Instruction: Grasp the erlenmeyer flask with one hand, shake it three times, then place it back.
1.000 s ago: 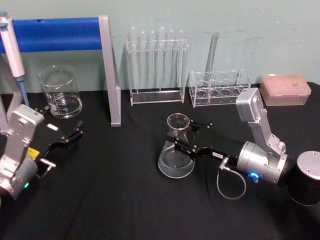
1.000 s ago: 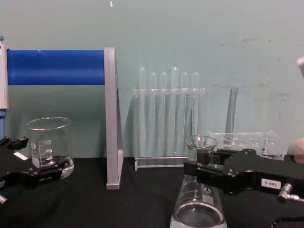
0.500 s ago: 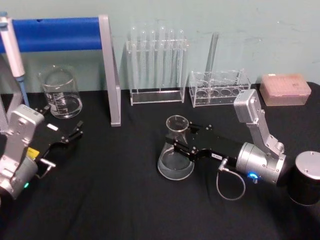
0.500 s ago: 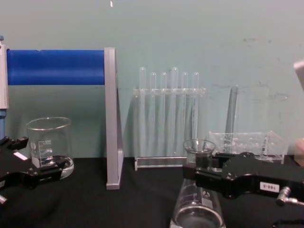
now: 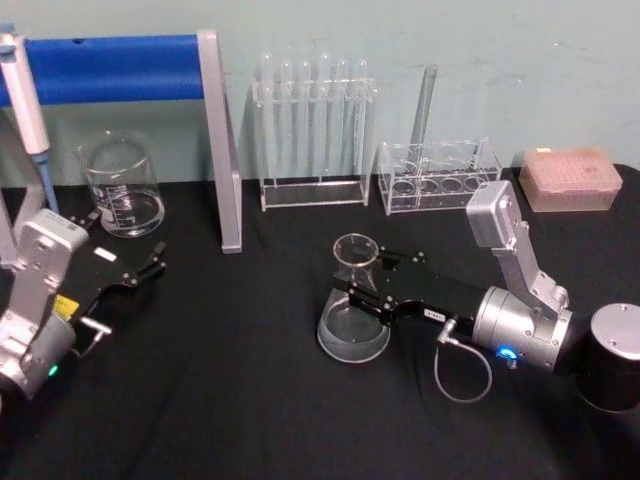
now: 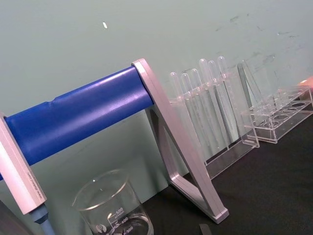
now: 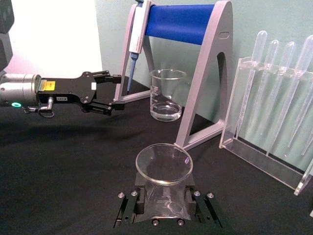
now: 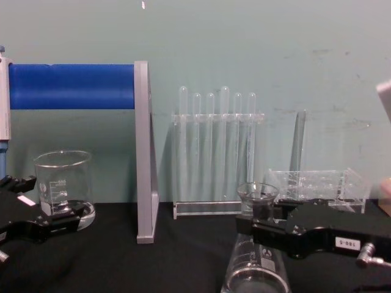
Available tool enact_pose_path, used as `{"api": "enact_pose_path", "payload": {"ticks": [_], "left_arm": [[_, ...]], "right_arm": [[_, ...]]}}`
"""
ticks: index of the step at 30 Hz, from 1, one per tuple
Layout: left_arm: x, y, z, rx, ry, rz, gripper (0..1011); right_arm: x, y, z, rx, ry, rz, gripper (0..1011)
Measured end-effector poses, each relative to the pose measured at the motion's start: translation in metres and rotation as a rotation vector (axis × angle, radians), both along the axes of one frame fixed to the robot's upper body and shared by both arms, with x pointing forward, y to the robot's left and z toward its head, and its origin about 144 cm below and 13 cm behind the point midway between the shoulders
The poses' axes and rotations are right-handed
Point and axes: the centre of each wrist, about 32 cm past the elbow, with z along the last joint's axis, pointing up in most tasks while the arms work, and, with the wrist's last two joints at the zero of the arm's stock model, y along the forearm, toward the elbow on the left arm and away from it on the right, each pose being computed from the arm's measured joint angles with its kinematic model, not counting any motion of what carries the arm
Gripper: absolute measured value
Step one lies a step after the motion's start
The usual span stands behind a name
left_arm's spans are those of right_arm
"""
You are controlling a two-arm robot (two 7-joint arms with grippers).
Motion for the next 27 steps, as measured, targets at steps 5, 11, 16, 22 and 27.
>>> {"api": "enact_pose_path", "payload": {"ticks": [5,11,16,22,27], "left_arm": [[0.0000,0.0000,0.0000,0.000,0.000,0.000,1001],[0.0000,0.0000,0.0000,0.000,0.000,0.000,1001],[0.0000,0.0000,0.0000,0.000,0.000,0.000,1001],[0.0000,0.0000,0.0000,0.000,0.000,0.000,1001],[0.0000,0.0000,0.0000,0.000,0.000,0.000,1001]], "right_arm": [[-0.0003,0.0001,-0.0003,-0.003,0.001,-0.001,449],[-0.0005,0.0007,-0.0002,-0.006,0.001,-0.002,449],[-0.0010,0.0007,-0.0001,-0.009,-0.001,0.000,449],[-0.0011,0.0008,-0.0003,-0.009,-0.001,0.001,449],[-0.0011,0.0008,-0.0003,-0.009,-0.001,0.001,449]]}}
